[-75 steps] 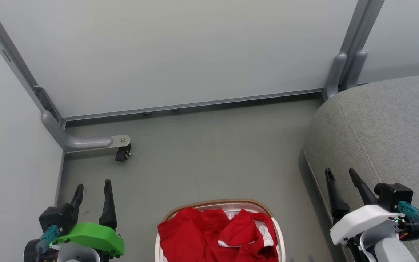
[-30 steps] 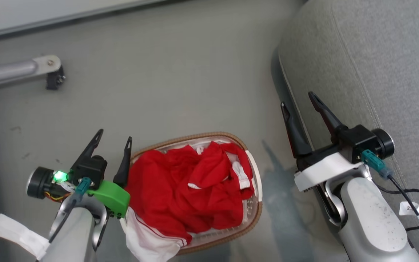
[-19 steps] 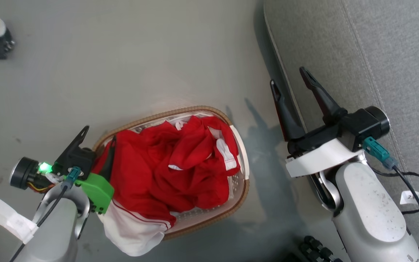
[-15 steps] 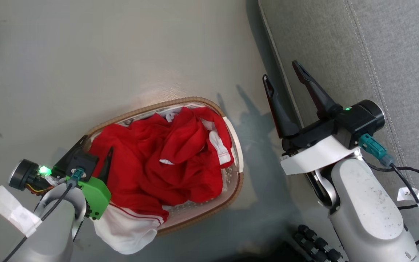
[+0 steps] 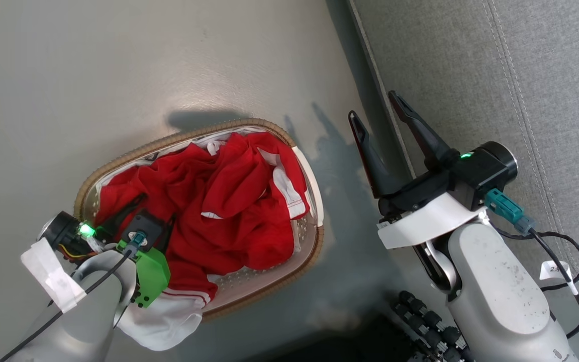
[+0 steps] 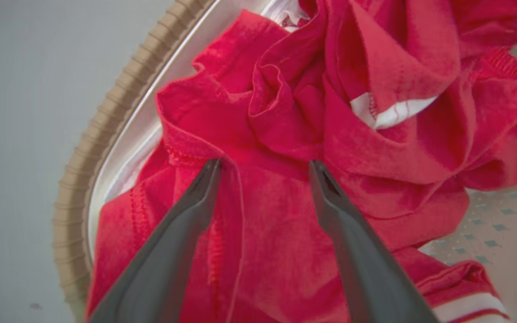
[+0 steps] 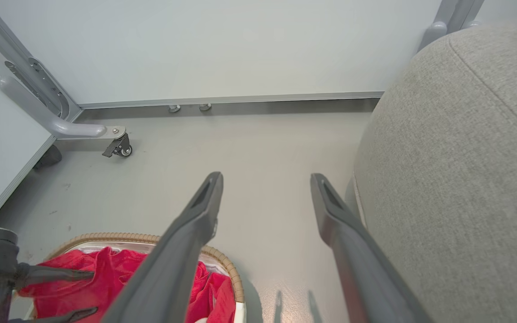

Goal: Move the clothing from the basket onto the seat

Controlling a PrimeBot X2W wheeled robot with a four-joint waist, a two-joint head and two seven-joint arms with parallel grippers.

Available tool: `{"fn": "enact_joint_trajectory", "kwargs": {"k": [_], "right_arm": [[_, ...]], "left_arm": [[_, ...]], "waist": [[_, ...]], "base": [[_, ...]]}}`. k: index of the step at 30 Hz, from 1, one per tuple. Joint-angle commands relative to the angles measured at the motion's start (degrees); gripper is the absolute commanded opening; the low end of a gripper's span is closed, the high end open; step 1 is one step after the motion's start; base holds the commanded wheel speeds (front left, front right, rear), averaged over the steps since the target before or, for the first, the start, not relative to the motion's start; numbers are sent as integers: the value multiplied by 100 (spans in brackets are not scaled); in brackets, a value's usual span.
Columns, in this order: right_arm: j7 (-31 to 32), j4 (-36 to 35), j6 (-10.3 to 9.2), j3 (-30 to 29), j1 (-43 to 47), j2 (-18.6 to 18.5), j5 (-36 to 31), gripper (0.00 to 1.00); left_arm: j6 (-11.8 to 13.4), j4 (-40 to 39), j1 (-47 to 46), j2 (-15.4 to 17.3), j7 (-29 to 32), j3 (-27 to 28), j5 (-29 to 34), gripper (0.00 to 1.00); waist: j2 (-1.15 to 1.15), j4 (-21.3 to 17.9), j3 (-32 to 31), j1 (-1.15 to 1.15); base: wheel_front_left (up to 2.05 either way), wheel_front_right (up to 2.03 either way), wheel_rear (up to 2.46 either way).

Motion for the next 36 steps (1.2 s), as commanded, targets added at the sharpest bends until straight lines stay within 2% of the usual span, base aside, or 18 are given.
{"fn": "enact_joint_trajectory", "kwargs": {"k": [1, 9, 15, 25, 29, 30, 31, 32, 33, 36], "right_arm": [[-28, -7, -4, 22, -10, -13, 37, 100], [-28, 40, -4, 78, -81, -13, 114, 100], [-28, 44, -4, 87, -103, -13, 175, 100], [-28, 48, -4, 258, -123, -13, 304, 100], [-28, 61, -4, 286, -130, -13, 342, 100], [-28, 65, -4, 290, -132, -13, 349, 100], [-28, 71, -4, 292, -136, -14, 363, 100], [-28, 72, -4, 294, -143, -13, 373, 100], [-28, 72, -4, 285, -149, -13, 382, 100], [-28, 95, -4, 252, -138, -14, 392, 100]], "left_arm": [[-15, 57, -152, 1, -2, -75, -43, 100], [-3, 532, -440, 45, -2, -459, 49, 100], [230, 983, -716, -10, 0, -677, 295, 100], [211, 1591, -1063, -206, 95, -1073, 546, 100], [192, 1770, -1149, -257, 366, -1164, 581, 100], [196, 1791, -1170, -260, 447, -1173, 571, 79], [187, 1807, -1199, -255, 522, -1209, 587, 44], [168, 1827, -1208, -265, 575, -1226, 590, 31], [152, 1844, -1216, -276, 620, -1213, 528, 0], [144, 1872, -1208, -311, 609, -1207, 458, 0]], "waist": [[0, -40, 67, -1], [0, -150, 333, -1], [0, -188, 509, -1], [0, -255, 641, -1], [0, -290, 662, -1], [0, -299, 664, -1], [0, -310, 665, -1], [0, -319, 663, -1], [0, -325, 656, -1], [0, -319, 593, -1]], "base": [[0, 0, 0], [0, 0, 0], [0, 0, 0], [0, 0, 0], [0, 0, 0], [0, 0, 0], [0, 0, 0], [0, 0, 0], [0, 0, 0], [0, 0, 0]]}}
